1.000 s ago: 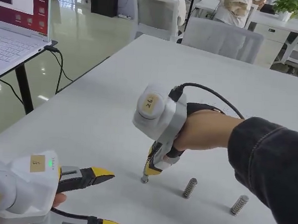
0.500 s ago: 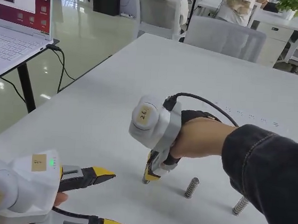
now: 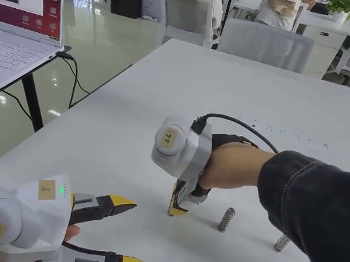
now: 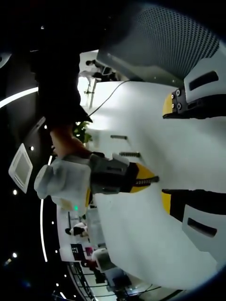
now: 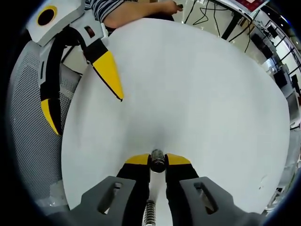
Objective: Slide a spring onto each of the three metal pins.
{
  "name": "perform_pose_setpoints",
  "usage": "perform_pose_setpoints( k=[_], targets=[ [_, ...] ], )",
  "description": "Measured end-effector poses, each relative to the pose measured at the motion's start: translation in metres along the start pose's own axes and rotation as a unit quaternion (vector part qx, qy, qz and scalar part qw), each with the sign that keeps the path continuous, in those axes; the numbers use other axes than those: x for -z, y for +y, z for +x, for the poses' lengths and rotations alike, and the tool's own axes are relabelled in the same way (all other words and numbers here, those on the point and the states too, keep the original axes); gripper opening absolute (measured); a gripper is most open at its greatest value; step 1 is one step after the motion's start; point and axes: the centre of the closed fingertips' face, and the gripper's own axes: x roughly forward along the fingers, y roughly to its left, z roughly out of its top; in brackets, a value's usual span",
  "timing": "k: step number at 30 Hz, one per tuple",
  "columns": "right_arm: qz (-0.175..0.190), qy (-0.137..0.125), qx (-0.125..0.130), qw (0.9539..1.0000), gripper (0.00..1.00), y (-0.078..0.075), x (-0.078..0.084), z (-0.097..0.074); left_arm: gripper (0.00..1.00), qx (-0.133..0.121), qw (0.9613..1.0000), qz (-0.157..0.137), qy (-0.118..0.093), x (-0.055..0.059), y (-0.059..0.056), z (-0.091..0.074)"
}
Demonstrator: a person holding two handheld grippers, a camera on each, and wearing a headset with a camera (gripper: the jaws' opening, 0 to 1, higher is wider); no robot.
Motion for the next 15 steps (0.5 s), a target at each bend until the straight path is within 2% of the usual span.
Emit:
perform_pose_setpoints(
  k=[9, 15],
  targets=[
    [0.004, -0.010, 0.002, 0.9999, 0.19, -0.0019, -0.0012, -0.0019, 0.55, 0.000, 1.0000, 0.000, 0.001, 0.0000, 0.0002, 0.0005],
    [0.014, -0.015, 0.005, 0.9998, 0.25, -0.0030, 0.0051, -0.0065, 0.55, 0.002, 1.0000, 0.001, 0.002, -0.0002, -0.0001, 0.0016]
  ],
)
